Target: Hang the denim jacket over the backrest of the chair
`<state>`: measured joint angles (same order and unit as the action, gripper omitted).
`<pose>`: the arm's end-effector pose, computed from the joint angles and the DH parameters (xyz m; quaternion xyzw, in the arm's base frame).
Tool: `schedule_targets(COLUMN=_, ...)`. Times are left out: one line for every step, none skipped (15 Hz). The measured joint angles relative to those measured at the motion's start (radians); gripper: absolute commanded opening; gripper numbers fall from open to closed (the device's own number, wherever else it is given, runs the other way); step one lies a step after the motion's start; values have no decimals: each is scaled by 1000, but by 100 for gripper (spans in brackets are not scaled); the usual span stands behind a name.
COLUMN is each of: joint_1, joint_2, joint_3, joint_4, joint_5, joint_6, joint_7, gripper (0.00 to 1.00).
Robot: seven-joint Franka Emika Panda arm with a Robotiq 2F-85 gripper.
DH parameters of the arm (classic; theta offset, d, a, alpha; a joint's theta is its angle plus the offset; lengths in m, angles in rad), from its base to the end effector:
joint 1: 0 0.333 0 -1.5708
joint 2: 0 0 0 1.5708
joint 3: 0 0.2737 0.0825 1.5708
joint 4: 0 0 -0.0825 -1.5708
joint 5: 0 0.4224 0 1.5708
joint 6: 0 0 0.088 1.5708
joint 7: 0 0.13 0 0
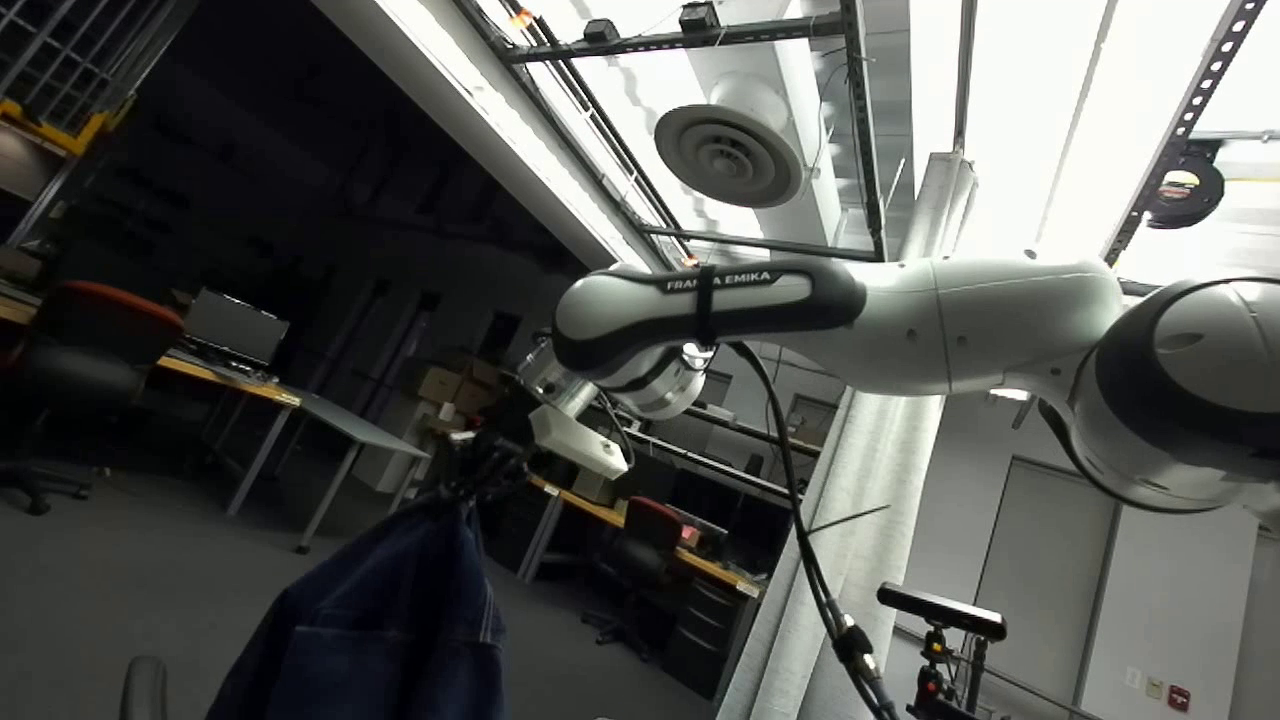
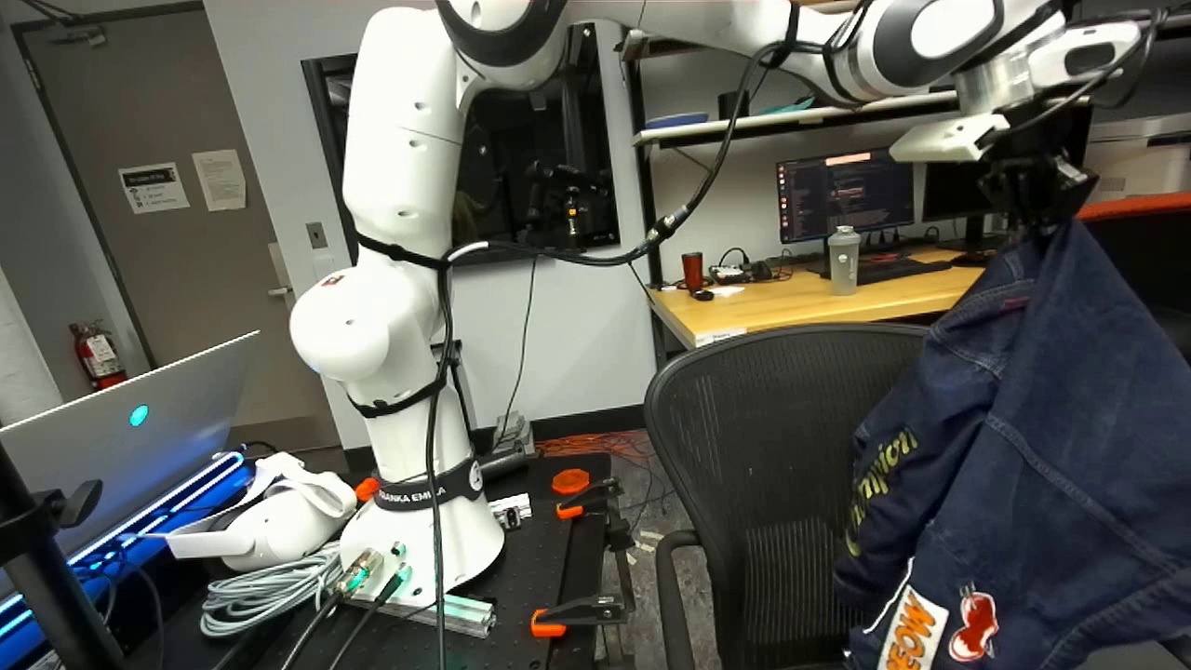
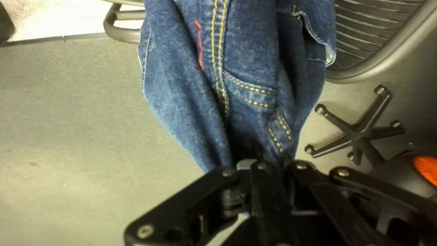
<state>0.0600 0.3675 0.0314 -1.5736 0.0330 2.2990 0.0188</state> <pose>0.7240 0.0654 0.3920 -0.9835 -0.0251 -0.1767 0.0292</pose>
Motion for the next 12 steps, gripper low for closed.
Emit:
schedule_targets(joint_1=0, joint_2=-3, joint_3=13, joint_4=33, joint_5=13, joint_6=-24, joint_7=-15, gripper=2)
schedule_targets(joint_1=0, joint_2=-4, joint_3=25, joint_4=67, joint_5=25, joint_6=-48, joint_7=-27, gripper=2)
schedule_targets(joint_1=0, joint_2=-4, joint_3=36, joint_4=100, joint_5=37, joint_6=-73, joint_7=-42, gripper=2)
schedule_targets(joint_1=0, joint_2=-3, joint_3=47, joint_4=132, joint_5=46, joint_6=-99, joint_7=-56, gripper=2)
schedule_targets(joint_1=1, joint_2=-2, joint_3=57, joint_4=164, joint_5=52, joint_6=-125, joint_7=-71, gripper=2)
schedule_targets(joint_1=1, joint_2=-1, joint_3=67, joint_4=195, joint_5=55, joint_6=-151, joint_7=-85, gripper=2)
schedule_targets(joint_1=2, joint_2=1, joint_3=76, joint_4=225, joint_5=55, joint_6=-178, joint_7=-99, gripper=2)
schedule_targets(joint_1=3, joint_2=2, joint_3=85, joint_4=255, joint_5=55, joint_6=-202, joint_7=-113, gripper=2)
schedule_targets(joint_1=5, joint_2=4, joint_3=94, joint_4=285, joint_5=55, joint_6=-225, joint_7=-126, gripper=2)
schedule_targets(joint_1=8, joint_2=5, joint_3=102, joint_4=314, joint_5=55, joint_6=-246, joint_7=-140, gripper=2)
schedule_targets(joint_1=11, joint_2=7, joint_3=112, joint_4=341, joint_5=57, joint_6=-266, joint_7=-158, gripper=2)
schedule_targets(joint_1=12, joint_2=9, joint_3=123, joint_4=366, joint_5=63, joint_6=-284, joint_7=-179, gripper=2)
